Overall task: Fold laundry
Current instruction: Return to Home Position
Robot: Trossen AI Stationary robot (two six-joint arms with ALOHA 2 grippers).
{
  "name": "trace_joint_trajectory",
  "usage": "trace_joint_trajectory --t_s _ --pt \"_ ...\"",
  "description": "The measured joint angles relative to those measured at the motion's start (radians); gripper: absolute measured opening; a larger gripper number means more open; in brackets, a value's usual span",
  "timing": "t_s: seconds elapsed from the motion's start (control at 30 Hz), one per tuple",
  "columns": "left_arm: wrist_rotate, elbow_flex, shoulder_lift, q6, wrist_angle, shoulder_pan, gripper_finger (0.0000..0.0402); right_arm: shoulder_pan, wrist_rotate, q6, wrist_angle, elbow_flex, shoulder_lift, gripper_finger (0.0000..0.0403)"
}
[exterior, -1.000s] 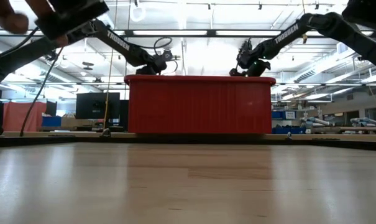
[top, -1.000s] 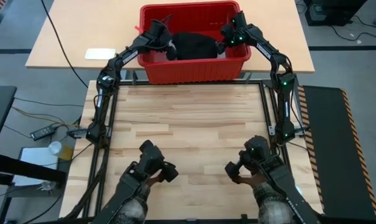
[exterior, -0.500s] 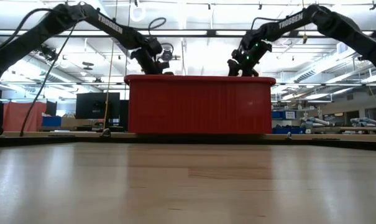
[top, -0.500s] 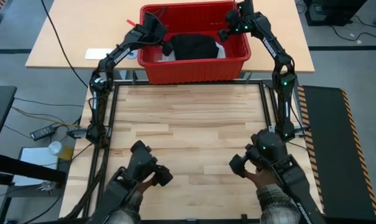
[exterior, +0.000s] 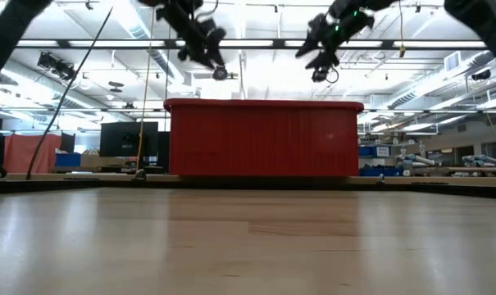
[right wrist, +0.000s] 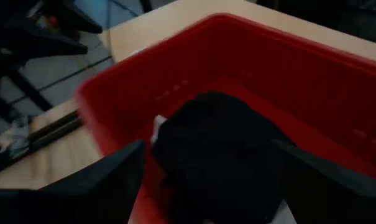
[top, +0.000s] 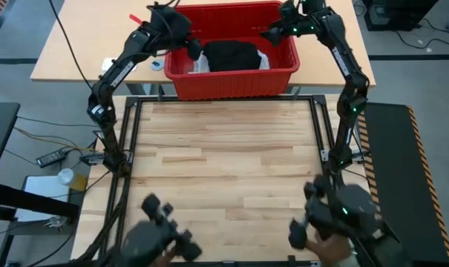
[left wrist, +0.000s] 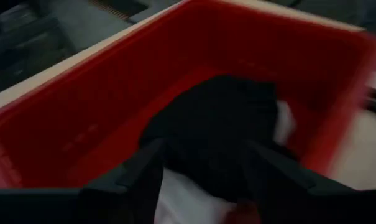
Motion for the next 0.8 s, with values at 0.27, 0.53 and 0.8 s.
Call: trace_joint_trajectory --t_s 0.27,0.53,0.8 --pt "-0.061 -0.016 -0.116 0.009 -0.066 -0.207 0.0181 0.081 -0.047 -0.069 -0.055 -0.115 -0.234 0.0346" --pt "-0.069 -0.532 -0.368 -0.009 0.285 -0.397 0.016 0.155 -0.132 0.087 0.311 -0.684 -0.588 0.0346" --pt "-0.067 -1.062 -0.647 -0.268 0.683 -0.499 0.0155 0.217 0.009 0.528 0.903 -1.35 -0.946 0.0346"
